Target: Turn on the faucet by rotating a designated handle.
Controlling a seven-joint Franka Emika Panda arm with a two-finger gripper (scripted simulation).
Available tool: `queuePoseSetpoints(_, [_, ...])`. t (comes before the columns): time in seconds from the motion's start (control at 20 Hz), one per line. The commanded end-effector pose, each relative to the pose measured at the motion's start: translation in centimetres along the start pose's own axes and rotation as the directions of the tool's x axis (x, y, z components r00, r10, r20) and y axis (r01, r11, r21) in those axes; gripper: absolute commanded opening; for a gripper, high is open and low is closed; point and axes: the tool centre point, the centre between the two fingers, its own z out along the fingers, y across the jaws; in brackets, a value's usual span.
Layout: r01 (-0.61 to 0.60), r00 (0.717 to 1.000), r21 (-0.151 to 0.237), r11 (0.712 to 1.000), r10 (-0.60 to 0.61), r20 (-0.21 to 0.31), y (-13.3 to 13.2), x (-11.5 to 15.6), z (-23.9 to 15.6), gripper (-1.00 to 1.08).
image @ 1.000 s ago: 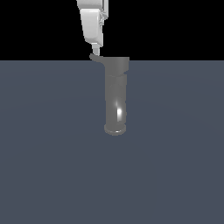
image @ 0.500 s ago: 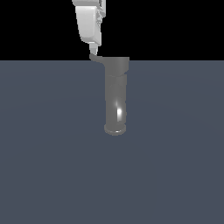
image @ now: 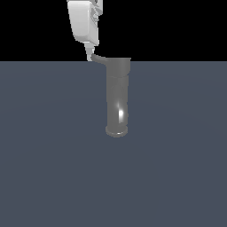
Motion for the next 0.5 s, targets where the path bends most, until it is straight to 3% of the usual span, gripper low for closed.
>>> queuePoseSetpoints(0.0, [0.000,1.000,0.000,1.000,0.000,-0.004,0.0,0.0,0.0,-1.00])
queuePoseSetpoints(0.45, [-0.001,1.000,-0.002,1.000,0.001,-0.003,2.4,1.2,0.0,-1.00])
